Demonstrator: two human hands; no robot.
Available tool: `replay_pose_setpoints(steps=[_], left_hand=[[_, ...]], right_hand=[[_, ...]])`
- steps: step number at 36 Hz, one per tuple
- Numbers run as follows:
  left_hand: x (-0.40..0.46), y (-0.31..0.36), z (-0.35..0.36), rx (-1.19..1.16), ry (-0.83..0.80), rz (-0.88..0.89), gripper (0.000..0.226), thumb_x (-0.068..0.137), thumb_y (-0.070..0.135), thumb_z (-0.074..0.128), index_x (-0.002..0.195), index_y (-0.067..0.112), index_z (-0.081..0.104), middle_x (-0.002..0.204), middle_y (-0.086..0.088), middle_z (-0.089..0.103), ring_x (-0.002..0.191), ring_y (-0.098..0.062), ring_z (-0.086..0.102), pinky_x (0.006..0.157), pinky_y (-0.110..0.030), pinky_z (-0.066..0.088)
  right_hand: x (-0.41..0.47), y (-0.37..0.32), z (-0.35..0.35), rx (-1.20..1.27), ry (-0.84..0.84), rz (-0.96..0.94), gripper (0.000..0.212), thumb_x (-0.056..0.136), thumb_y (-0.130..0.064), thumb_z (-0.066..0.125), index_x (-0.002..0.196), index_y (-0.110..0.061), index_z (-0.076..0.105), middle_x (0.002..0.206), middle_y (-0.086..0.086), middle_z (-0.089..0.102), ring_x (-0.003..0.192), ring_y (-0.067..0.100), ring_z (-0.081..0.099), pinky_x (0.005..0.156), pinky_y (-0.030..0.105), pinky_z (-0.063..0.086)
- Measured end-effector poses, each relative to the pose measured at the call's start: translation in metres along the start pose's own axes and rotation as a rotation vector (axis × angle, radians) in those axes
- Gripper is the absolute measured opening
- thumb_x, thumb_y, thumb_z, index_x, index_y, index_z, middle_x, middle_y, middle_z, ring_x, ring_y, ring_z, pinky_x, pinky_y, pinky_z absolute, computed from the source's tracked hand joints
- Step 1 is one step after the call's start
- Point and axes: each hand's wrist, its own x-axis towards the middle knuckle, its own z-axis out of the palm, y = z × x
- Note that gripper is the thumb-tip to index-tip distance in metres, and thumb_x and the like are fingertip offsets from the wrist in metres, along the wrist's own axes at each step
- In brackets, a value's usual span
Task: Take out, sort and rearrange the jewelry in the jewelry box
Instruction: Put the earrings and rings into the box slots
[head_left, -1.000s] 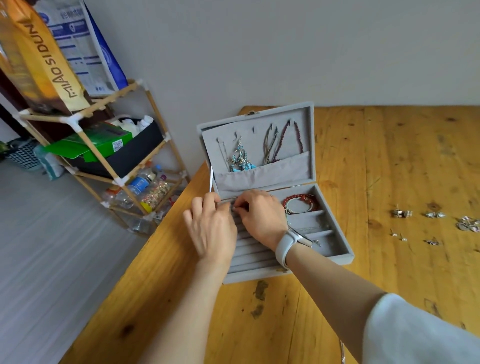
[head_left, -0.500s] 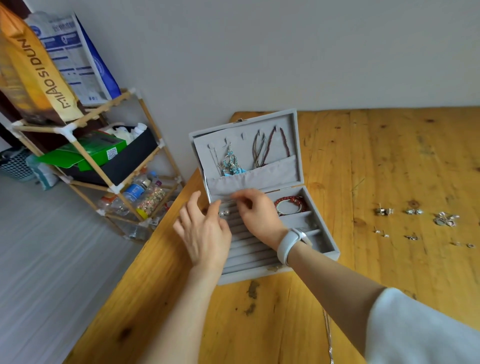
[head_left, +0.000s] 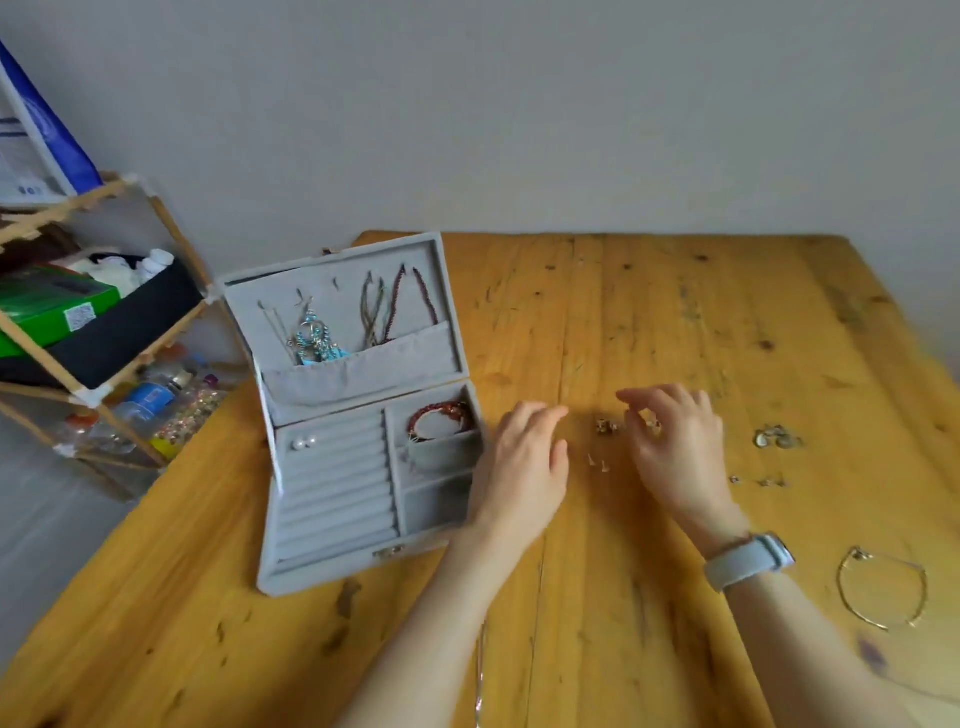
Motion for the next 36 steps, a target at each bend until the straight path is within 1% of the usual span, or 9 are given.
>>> replay_pose_setpoints(steps=[5, 10, 17, 24, 26, 29, 30, 32, 36], left_hand=[[0.024, 0.004, 0.021, 0.176, -0.123, -0.093, 0.045, 0.096, 0.025, 0.045, 0.139, 0.018, 0.037, 0.136, 0.000, 0.046, 0.124, -0.018, 0.041, 0.098, -0.034, 0.039], [0.041, -0.002, 0.030, 0.143, -0.165, -0.107, 0.045, 0.092, 0.024, 0.053, 0.135, 0.016, 0.045, 0.126, -0.003, 0.053, 0.119, -0.020, 0.042, 0.100, -0.031, 0.035], [0.048, -0.002, 0.042, -0.011, -0.163, -0.133, 0.041, 0.086, 0.024, 0.063, 0.126, 0.021, 0.055, 0.120, 0.002, 0.053, 0.112, -0.018, 0.048, 0.098, -0.034, 0.039], [0.047, 0.002, 0.043, -0.005, -0.102, -0.091, 0.019, 0.087, 0.020, 0.061, 0.104, 0.014, 0.067, 0.108, 0.001, 0.057, 0.100, -0.019, 0.054, 0.091, -0.032, 0.043], [0.045, 0.004, 0.039, -0.042, -0.082, -0.076, 0.016, 0.090, 0.019, 0.057, 0.099, 0.015, 0.069, 0.103, 0.002, 0.062, 0.095, -0.015, 0.056, 0.086, -0.025, 0.043], [0.043, 0.006, 0.028, -0.084, -0.042, -0.075, 0.016, 0.091, 0.018, 0.055, 0.095, 0.015, 0.069, 0.092, 0.006, 0.067, 0.082, -0.006, 0.058, 0.069, -0.006, 0.039], [0.042, 0.006, 0.024, -0.091, -0.036, -0.082, 0.015, 0.091, 0.019, 0.055, 0.095, 0.016, 0.069, 0.089, 0.007, 0.067, 0.078, -0.005, 0.058, 0.064, -0.005, 0.039], [0.041, 0.005, 0.020, -0.077, -0.036, -0.085, 0.014, 0.091, 0.021, 0.054, 0.095, 0.018, 0.068, 0.087, 0.009, 0.066, 0.077, -0.006, 0.058, 0.062, -0.010, 0.040], [0.038, 0.004, 0.018, -0.090, -0.165, -0.035, 0.023, 0.088, 0.027, 0.058, 0.111, 0.027, 0.059, 0.102, 0.015, 0.054, 0.087, -0.003, 0.054, 0.076, -0.023, 0.046]], right_hand=[[-0.001, 0.016, 0.007, -0.128, -0.043, -0.025, 0.017, 0.083, -0.022, 0.061, 0.099, -0.022, 0.068, 0.096, 0.002, 0.060, 0.094, 0.027, 0.047, 0.072, 0.033, 0.021], [-0.003, 0.021, 0.013, -0.179, -0.023, -0.047, 0.023, 0.076, -0.032, 0.055, 0.092, -0.024, 0.069, 0.090, -0.001, 0.061, 0.087, 0.026, 0.049, 0.066, 0.027, 0.008], [-0.002, 0.022, 0.016, -0.223, -0.004, -0.060, 0.011, 0.076, -0.027, 0.066, 0.084, -0.020, 0.068, 0.082, 0.000, 0.061, 0.080, 0.028, 0.051, 0.064, 0.032, 0.013], [-0.002, 0.021, 0.013, -0.176, 0.076, -0.035, 0.012, 0.079, -0.028, 0.058, 0.080, -0.020, 0.067, 0.078, -0.005, 0.065, 0.078, 0.024, 0.052, 0.065, 0.031, 0.016], [-0.002, 0.019, 0.012, -0.117, 0.102, -0.030, 0.011, 0.080, -0.024, 0.057, 0.082, -0.019, 0.066, 0.076, -0.005, 0.066, 0.078, 0.023, 0.052, 0.066, 0.032, 0.018], [-0.002, 0.017, 0.009, -0.033, 0.127, -0.021, 0.014, 0.079, -0.022, 0.055, 0.086, -0.016, 0.066, 0.076, -0.004, 0.067, 0.079, 0.020, 0.051, 0.065, 0.029, 0.016], [-0.003, 0.016, 0.009, -0.017, 0.128, -0.021, 0.015, 0.079, -0.022, 0.055, 0.087, -0.016, 0.066, 0.077, -0.004, 0.068, 0.079, 0.020, 0.050, 0.066, 0.028, 0.015], [-0.004, 0.017, 0.010, -0.006, 0.128, -0.021, 0.016, 0.080, -0.021, 0.054, 0.088, -0.015, 0.066, 0.079, -0.004, 0.068, 0.080, 0.019, 0.050, 0.066, 0.028, 0.016], [-0.003, 0.020, 0.010, -0.012, 0.167, 0.025, 0.010, 0.081, -0.012, 0.062, 0.090, -0.015, 0.066, 0.082, -0.001, 0.068, 0.082, 0.021, 0.050, 0.067, 0.029, 0.017]])
